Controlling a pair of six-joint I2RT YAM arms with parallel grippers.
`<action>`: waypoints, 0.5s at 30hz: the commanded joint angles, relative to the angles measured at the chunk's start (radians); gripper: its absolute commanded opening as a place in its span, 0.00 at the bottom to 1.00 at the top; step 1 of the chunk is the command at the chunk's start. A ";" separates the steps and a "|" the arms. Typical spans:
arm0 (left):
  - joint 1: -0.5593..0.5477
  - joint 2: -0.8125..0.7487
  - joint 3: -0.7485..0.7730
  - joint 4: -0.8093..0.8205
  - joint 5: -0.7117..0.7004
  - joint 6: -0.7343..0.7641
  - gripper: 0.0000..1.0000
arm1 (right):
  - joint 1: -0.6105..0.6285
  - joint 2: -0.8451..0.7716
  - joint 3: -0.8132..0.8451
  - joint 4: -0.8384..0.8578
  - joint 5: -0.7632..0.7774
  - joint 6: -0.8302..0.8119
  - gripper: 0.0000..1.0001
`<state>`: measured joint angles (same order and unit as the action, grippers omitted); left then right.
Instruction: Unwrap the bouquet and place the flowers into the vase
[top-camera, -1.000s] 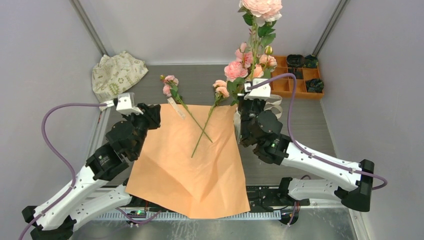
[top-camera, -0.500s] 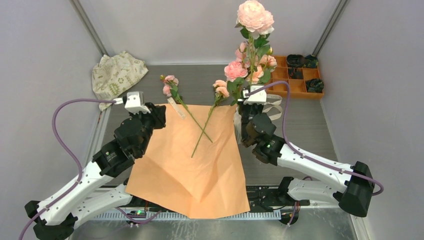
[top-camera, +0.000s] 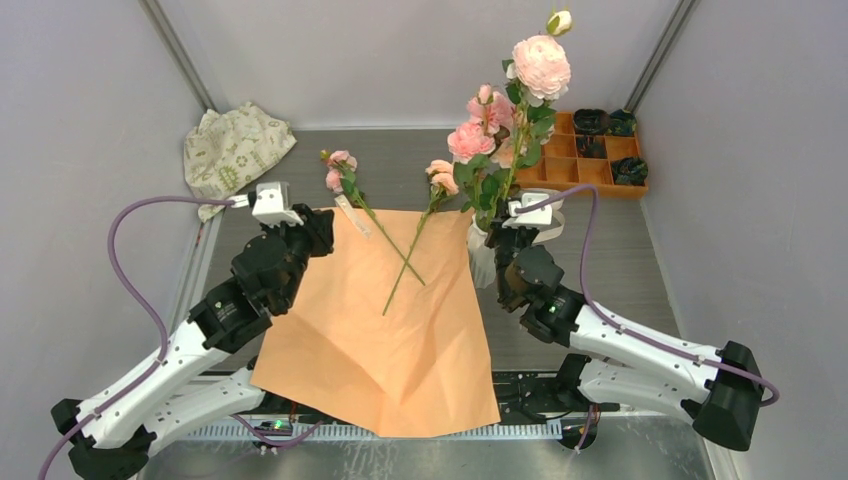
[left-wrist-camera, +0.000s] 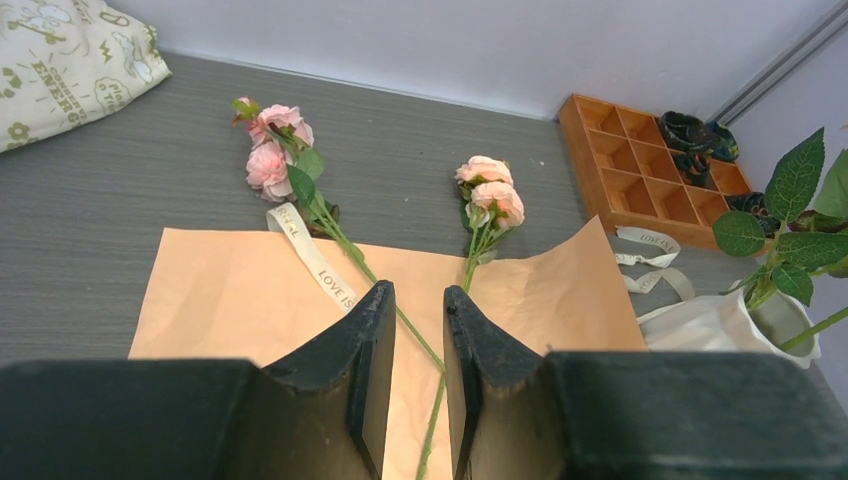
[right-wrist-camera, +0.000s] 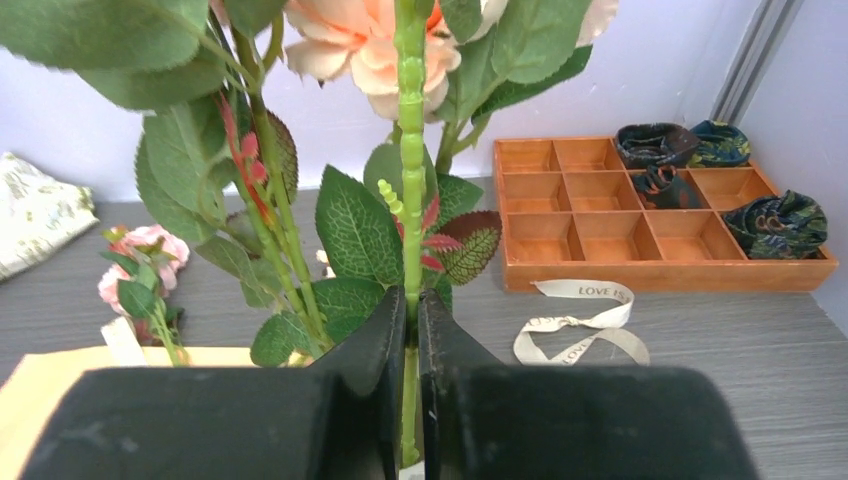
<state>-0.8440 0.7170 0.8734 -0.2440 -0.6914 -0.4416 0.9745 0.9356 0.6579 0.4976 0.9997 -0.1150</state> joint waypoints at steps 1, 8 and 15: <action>-0.003 0.012 -0.001 0.066 -0.007 -0.007 0.25 | 0.001 -0.032 -0.009 -0.077 -0.012 0.106 0.16; -0.004 0.025 -0.002 0.069 -0.004 -0.015 0.25 | 0.028 -0.065 -0.019 -0.199 -0.023 0.189 0.29; -0.003 0.032 -0.005 0.068 -0.004 -0.018 0.25 | 0.086 -0.141 -0.026 -0.301 0.037 0.232 0.47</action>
<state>-0.8440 0.7471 0.8669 -0.2359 -0.6903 -0.4427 1.0279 0.8520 0.6182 0.2508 0.9859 0.0624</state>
